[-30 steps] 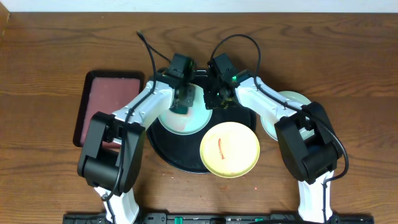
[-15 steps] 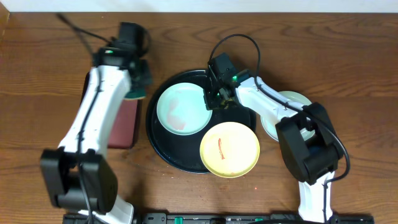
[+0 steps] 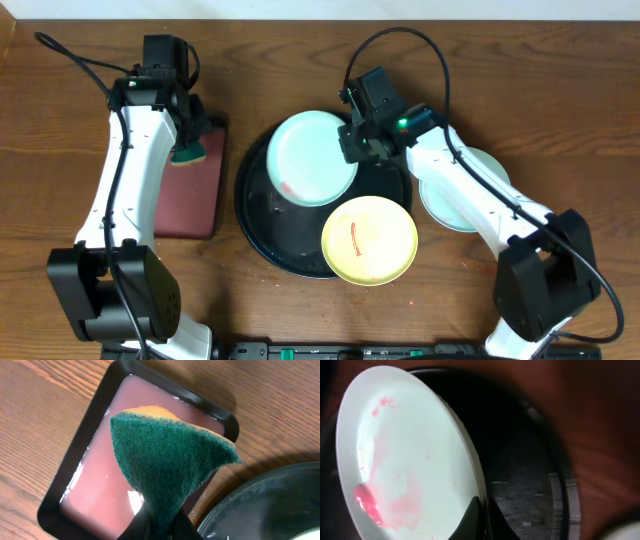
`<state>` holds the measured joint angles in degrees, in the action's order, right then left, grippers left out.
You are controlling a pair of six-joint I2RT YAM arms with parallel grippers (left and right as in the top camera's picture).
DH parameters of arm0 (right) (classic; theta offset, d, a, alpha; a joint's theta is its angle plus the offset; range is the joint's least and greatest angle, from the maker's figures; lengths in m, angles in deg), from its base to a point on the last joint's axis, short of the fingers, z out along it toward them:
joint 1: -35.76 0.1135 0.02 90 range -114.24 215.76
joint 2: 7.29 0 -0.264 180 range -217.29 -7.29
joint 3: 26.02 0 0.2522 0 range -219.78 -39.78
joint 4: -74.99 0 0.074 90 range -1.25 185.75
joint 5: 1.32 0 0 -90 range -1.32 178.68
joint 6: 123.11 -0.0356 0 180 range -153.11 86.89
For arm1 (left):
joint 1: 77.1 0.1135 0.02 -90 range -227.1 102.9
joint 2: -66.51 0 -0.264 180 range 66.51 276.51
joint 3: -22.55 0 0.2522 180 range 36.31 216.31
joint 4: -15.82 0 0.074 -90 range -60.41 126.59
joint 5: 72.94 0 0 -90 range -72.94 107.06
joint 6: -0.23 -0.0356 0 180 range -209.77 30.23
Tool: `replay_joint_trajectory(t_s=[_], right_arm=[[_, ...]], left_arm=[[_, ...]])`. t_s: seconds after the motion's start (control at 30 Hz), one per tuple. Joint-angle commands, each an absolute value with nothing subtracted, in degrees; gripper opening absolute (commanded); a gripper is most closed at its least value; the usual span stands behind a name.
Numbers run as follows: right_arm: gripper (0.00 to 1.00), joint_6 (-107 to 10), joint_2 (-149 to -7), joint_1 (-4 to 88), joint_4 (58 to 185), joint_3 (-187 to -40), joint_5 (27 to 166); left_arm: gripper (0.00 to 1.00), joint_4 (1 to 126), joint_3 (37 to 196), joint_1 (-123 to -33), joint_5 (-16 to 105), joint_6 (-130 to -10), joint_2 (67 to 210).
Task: Clean dirty plates on tray and stack at the side
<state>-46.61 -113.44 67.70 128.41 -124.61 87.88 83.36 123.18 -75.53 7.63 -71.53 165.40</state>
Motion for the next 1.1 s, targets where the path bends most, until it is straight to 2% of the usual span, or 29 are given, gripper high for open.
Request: replay_joint_trajectory(t_s=[0.0,0.23,0.43,0.53,0.8,1.07], right_arm=[[0.01,-42.1,-109.9,69.6,128.3,-125.6,73.3],[0.01,-40.3,-109.1,77.0,127.3,-125.6,52.3],[0.01,-37.0,-109.1,86.8,122.5,-125.6,20.6],[0.01,-33.7,-109.1,89.6,118.1,-125.6,12.2],[0.01,-20.5,-109.1,93.1,107.6,-125.6,4.9],[0.01,-19.8,-109.1,93.1,105.8,-125.6,4.0]], left_arm=[[0.07,83.5,123.6,-75.4,7.5,-70.6,165.4],[0.07,83.5,123.6,-75.4,7.6,-70.6,165.4],[0.08,83.5,123.6,-75.4,7.6,-70.5,165.4],[0.08,83.5,123.6,-75.4,7.6,-70.5,165.4],[0.07,83.5,123.6,-75.4,7.6,-70.6,165.4],[0.08,83.5,123.6,-75.4,7.6,-70.6,165.4]])
